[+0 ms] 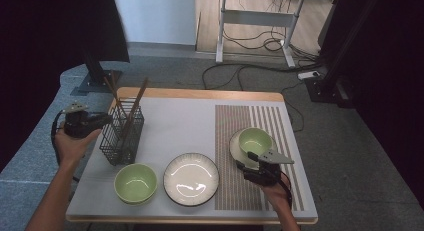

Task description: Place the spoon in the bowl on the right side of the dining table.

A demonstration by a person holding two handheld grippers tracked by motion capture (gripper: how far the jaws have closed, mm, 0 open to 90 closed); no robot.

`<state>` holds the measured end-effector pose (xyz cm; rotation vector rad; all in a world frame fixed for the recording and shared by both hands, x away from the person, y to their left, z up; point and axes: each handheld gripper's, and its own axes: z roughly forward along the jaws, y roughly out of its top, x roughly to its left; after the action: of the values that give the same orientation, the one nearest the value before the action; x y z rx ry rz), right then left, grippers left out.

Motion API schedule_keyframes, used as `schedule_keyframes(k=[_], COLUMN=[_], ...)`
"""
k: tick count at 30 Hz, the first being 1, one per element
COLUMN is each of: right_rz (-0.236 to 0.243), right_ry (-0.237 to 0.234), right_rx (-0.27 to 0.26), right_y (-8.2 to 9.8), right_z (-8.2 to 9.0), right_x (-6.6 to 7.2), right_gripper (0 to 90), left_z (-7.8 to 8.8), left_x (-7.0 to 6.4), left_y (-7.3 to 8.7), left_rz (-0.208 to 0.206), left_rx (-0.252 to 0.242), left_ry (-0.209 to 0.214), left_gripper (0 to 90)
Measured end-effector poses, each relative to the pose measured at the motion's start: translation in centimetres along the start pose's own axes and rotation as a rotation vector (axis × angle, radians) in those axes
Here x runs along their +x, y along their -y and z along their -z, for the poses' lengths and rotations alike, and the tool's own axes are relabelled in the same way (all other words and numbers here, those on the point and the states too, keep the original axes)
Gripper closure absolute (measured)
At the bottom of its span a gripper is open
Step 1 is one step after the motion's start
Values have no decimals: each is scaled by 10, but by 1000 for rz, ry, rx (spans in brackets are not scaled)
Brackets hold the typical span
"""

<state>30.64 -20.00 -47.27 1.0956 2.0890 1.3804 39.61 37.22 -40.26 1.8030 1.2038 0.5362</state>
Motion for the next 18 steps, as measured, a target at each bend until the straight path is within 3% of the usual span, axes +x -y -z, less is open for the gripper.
schedule_keyframes(k=[8, 18], right_rz=[4, 8], right_ry=[5, 18], right_rx=[5, 12], right_y=[1, 3], right_z=[0, 1], right_x=[-1, -2], right_gripper=[408, 407], left_z=[2, 5], left_x=[0, -1], left_y=[-2, 3], left_rz=[5, 32], left_rx=[-12, -54], left_ry=[-4, 36], left_gripper=[792, 862])
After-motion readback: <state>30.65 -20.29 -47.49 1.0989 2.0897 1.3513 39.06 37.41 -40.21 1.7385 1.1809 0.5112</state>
